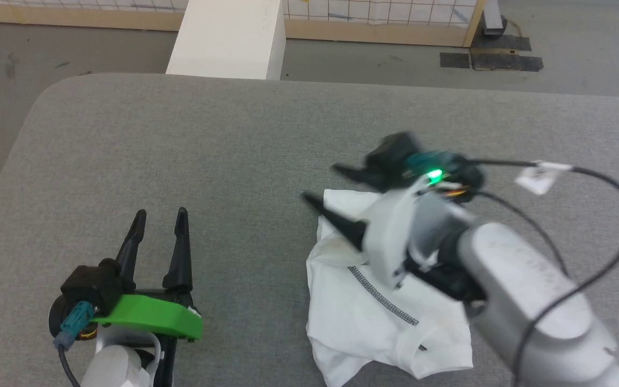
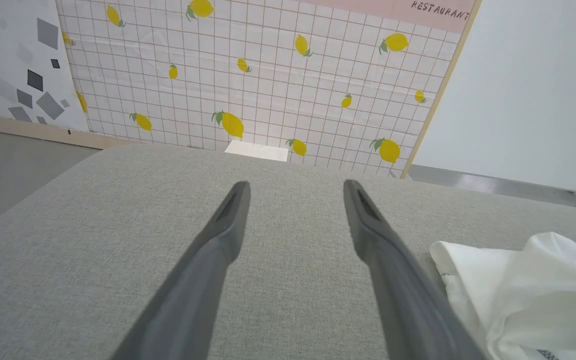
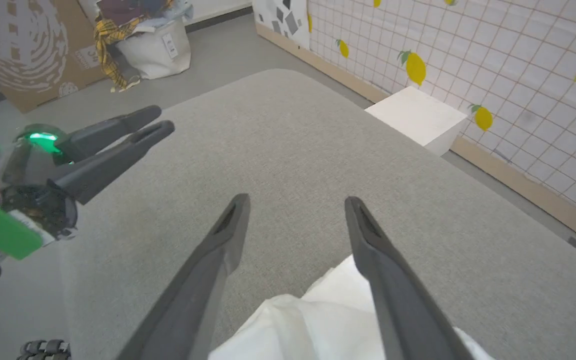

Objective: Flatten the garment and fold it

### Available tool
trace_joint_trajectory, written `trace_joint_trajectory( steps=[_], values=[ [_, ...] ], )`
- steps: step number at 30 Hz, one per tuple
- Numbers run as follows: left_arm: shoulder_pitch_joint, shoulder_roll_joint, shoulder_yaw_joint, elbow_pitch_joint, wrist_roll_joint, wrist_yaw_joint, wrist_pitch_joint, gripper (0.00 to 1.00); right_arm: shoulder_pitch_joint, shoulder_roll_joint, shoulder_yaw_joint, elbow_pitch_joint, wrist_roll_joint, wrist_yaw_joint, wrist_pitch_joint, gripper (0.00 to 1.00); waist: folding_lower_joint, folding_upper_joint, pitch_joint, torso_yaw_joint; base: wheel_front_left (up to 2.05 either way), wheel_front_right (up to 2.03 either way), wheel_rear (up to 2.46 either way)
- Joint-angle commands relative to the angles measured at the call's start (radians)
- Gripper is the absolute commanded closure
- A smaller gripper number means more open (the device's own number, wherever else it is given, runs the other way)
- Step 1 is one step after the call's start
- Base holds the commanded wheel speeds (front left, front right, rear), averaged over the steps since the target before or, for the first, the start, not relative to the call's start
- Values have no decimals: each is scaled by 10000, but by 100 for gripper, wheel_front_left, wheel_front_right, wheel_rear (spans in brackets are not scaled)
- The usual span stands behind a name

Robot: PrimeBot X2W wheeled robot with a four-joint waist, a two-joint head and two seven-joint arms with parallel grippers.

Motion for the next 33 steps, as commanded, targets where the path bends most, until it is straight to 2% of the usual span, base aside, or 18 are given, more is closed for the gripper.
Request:
trace_joint_trajectory(
  steps=[1,8,10,14,20,25,31,32,33],
  values=[
    [15,82,2,-34,90,10,-47,0,312,-131,-481,-31,-147,-15,-28,0,0,0,-48,-61,0,0,0],
    [89,111,-41,-167,87,90,-47,0,1787,-284,-3480,-86,-1183,-15,718,0,0,0,-26,-183,0,0,0],
    [98,109,-61,-178,74,99,-47,0,2241,-248,-4114,-83,-1578,-15,1147,0,0,0,0,-194,0,0,0],
    [99,96,-121,-164,46,104,-46,0,3086,-74,-4762,-38,-2256,-15,2232,0,0,0,61,-191,0,0,0],
    [2,69,-216,-177,24,105,-43,0,3607,290,-4786,55,-2814,-15,3181,0,0,0,294,-129,0,0,0],
    [-123,38,-278,-140,8,103,-44,0,3559,426,-4427,464,-2967,-15,3330,0,0,0,485,-44,0,0,0],
    [-190,14,-305,-63,-6,108,-45,0,3381,254,-3863,1120,-3020,-15,3416,0,0,0,596,41,0,0,0],
    [-191,15,-300,-50,-9,110,-45,0,3345,206,-3811,1237,-2995,-15,3473,66,0,0,596,46,0,0,0],
    [-190,16,-296,-43,-11,113,-45,0,3299,162,-3763,1287,-2964,-15,3468,95,0,0,599,48,0,0,0]
  ],
)
